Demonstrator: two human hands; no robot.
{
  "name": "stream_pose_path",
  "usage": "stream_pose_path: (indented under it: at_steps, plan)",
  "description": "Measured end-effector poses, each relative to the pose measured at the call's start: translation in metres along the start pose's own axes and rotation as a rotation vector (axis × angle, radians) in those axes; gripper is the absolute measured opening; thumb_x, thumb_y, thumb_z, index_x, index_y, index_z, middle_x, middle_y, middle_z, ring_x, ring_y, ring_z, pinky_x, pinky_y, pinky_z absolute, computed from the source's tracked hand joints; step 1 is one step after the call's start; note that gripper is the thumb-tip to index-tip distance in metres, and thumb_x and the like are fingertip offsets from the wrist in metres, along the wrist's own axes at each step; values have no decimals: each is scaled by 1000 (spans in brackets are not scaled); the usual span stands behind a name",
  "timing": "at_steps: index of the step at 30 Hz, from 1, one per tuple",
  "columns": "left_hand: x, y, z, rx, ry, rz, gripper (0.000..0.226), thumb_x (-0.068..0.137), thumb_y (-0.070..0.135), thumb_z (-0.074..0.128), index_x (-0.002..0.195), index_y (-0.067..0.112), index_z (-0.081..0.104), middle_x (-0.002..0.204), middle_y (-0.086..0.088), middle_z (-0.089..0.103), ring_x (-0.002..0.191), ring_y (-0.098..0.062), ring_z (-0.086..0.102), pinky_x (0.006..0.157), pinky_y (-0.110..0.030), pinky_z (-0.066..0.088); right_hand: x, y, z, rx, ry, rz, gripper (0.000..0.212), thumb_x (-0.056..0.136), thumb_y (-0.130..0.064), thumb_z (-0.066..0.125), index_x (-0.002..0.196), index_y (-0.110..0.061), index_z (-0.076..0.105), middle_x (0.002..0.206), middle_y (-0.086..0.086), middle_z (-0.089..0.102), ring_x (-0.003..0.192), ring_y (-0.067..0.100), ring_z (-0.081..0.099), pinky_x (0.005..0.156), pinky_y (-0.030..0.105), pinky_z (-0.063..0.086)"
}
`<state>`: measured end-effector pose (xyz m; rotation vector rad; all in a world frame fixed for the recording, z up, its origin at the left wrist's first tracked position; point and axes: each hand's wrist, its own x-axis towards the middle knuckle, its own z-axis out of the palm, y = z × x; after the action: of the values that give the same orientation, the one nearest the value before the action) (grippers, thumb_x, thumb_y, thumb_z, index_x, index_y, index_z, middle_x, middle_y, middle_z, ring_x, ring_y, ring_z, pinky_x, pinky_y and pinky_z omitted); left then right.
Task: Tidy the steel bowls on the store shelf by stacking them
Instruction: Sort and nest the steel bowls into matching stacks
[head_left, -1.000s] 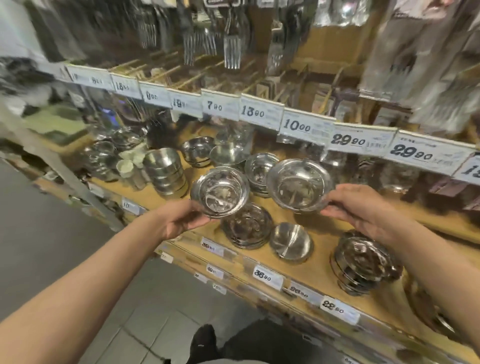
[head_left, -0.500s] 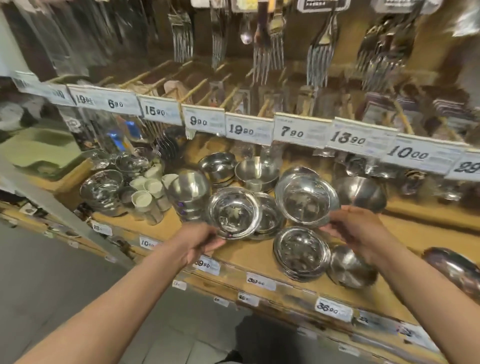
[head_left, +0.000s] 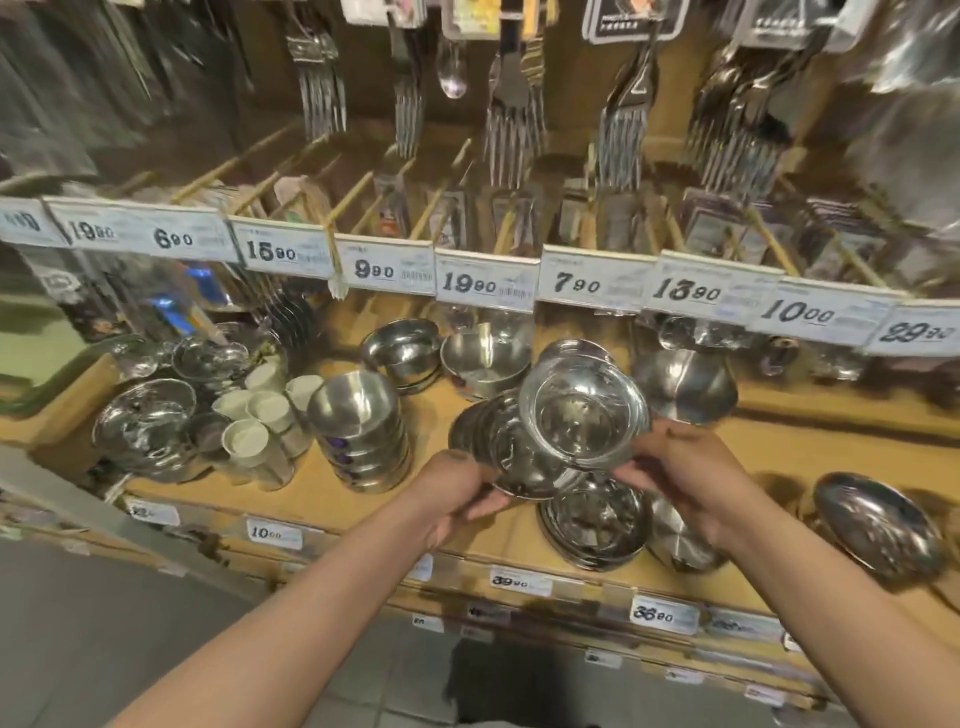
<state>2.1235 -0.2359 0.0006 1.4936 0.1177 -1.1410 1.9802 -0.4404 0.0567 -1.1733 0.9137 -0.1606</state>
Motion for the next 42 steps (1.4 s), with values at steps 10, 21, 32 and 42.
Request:
stream_pose_path:
  at_steps: [10, 21, 32, 42]
  plan:
    - [-8, 6, 23, -38, -12, 20, 17, 92, -13, 51, 108, -9, 57, 94, -26, 73, 94, -37, 69, 74, -32, 57, -1, 16, 18, 10, 54, 5, 18, 89, 3, 68, 101, -6, 58, 104, 27, 74, 99, 37, 73, 65, 30, 64]
    - [-21, 16, 17, -73, -222, -60, 42, 89, -24, 43, 125, -7, 54, 114, -24, 71, 103, -30, 72, 82, -35, 63, -3, 25, 8, 20, -16, -18, 33, 86, 4, 70, 105, -15, 51, 108, 19, 74, 86, 29, 76, 59, 38, 63]
    - [-17, 2, 9, 125, -100, -53, 20, 97, 6, 61, 111, -9, 59, 95, -24, 76, 81, -25, 77, 60, -23, 62, -11, 60, 10, 28, -13, 45, 34, 81, -9, 82, 100, -13, 54, 105, 14, 72, 90, 27, 75, 60, 33, 62]
    - [-14, -2, -10, 27, -10, -6, 13, 94, 2, 62, 100, -10, 64, 93, -24, 76, 85, -29, 76, 58, -26, 62, 6, 109, -93, -10, 492, 185, 42, 87, -27, 78, 109, 6, 62, 92, 30, 74, 71, 36, 67, 61, 39, 51]
